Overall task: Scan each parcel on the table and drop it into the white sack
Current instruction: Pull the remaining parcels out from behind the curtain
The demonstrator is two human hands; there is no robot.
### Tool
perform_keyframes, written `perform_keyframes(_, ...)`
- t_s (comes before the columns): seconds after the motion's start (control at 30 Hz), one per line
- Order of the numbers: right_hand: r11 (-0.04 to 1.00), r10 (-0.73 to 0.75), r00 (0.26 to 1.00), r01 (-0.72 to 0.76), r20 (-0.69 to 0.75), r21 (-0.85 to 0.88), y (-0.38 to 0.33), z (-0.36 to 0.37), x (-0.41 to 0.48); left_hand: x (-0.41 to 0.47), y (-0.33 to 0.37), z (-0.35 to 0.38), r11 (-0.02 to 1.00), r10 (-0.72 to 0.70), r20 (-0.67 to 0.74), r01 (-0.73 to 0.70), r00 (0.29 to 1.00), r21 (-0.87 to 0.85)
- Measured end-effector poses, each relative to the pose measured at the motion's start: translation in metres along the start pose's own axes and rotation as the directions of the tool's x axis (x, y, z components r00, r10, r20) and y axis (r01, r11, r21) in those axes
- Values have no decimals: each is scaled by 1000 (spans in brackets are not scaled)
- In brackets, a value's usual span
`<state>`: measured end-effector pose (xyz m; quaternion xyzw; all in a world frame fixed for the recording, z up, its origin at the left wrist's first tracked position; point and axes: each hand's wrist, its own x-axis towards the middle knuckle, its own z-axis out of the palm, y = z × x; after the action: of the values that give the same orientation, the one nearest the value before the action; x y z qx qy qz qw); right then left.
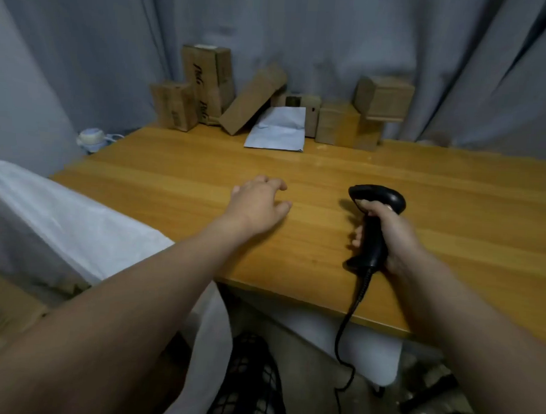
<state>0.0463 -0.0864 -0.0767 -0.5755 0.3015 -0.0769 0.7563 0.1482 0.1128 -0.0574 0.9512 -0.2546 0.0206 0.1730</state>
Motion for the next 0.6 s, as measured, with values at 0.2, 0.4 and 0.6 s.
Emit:
perform_keyframes(0.2,991,73,997,-69,30,-117,-34,-6,52,55,32,29,998,34,33,-32,999,-47)
perform_keyframes(0.4,750,350,935,-240,62,-616,-60,-12,93,105,37,32,999,-12,95,17,995,-46)
perform_keyframes(0.6,397,420,899,-308,-127,-865,-99,-13,79,104,45,-7,991,-126,324,133,938,-1)
